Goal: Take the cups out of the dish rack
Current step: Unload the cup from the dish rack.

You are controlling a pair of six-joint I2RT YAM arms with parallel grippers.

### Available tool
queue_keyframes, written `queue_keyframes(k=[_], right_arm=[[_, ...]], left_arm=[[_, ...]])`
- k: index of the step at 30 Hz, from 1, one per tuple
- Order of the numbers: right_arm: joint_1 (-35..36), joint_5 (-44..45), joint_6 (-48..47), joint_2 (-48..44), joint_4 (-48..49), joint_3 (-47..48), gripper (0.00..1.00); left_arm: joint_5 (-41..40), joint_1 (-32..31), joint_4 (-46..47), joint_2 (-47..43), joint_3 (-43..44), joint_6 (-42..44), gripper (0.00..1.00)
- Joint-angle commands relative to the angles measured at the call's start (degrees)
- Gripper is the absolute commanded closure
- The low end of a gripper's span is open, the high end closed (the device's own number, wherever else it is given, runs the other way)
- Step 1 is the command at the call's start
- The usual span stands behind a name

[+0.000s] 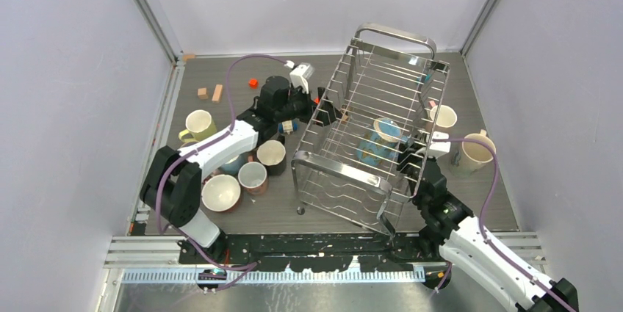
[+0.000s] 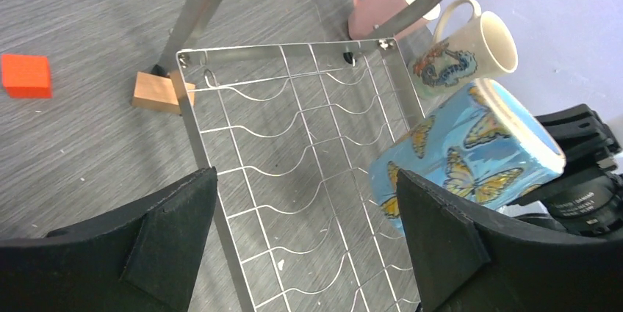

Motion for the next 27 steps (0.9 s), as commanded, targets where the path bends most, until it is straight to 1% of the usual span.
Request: queue_keyframes(k=[1, 4, 9, 21, 27], right_arm=[[0.08, 6.01, 2.61, -3.74, 1.39, 6.67, 0.99], [0.10, 8.28, 2.73, -4.85, -3.05, 8.90, 0.99], [0.16, 13.16, 3.51, -6.08, -13.27, 13.18, 0.99], [0.10, 22.89, 8.72, -9.42, -34.56, 22.50, 0.99], [0.10, 26.15, 12.35, -10.51, -42.90, 26.20, 0.99]], left_arm=[[-1.90, 1.31, 5.22, -3.06, -1.09, -2.02, 0.07], [-2.71, 2.18, 5.50, -4.00, -1.68, -2.55, 0.06], [-3.86, 3.68, 4.78, -5.58, -1.73, -3.15, 0.05], [-5.17, 5.36, -1.25, -9.38, 1.48, -2.91, 0.02], [-5.61, 5.52, -4.04, -11.15, 3.74, -2.90, 0.01]])
